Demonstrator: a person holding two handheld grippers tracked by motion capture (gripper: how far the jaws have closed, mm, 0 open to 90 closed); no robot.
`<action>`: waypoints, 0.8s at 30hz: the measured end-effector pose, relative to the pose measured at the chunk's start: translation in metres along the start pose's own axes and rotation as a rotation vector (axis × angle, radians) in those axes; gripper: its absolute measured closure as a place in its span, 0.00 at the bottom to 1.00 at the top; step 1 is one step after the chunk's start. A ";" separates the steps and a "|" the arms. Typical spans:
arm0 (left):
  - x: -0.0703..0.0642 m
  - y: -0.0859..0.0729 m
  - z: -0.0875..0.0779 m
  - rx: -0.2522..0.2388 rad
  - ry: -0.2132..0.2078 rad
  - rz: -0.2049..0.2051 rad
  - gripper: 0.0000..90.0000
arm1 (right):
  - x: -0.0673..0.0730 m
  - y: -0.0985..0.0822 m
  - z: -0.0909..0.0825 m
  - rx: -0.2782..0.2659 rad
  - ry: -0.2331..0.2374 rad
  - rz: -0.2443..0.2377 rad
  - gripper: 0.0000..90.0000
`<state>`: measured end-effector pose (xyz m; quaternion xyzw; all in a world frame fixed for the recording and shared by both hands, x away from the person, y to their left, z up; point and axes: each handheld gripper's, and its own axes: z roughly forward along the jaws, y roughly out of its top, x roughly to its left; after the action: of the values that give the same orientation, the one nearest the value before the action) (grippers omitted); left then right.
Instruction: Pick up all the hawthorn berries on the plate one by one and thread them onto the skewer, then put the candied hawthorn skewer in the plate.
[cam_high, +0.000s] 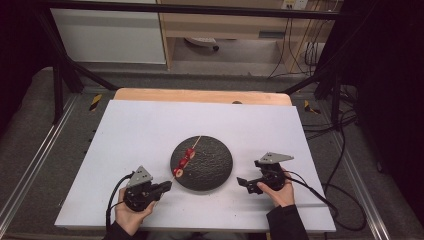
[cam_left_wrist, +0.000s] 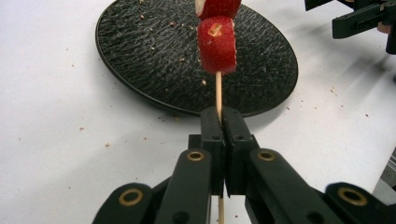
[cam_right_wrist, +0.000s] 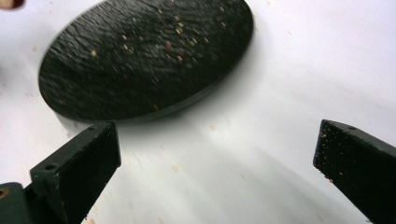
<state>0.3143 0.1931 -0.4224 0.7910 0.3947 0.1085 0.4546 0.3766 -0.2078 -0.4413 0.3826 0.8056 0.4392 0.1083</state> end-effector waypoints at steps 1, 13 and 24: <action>0.000 0.001 0.000 0.004 -0.005 -0.001 0.98 | -0.003 -0.003 -0.002 -0.004 -0.003 -0.004 0.01; 0.003 0.031 0.002 0.069 0.007 0.032 0.98 | -0.018 -0.024 -0.020 0.010 -0.033 0.034 0.02; 0.006 0.053 0.013 0.111 0.029 0.046 0.98 | -0.021 -0.029 -0.030 0.001 -0.035 0.040 0.02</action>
<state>0.3531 0.1750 -0.3883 0.8222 0.3882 0.1085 0.4018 0.3602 -0.2508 -0.4502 0.4063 0.7959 0.4343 0.1135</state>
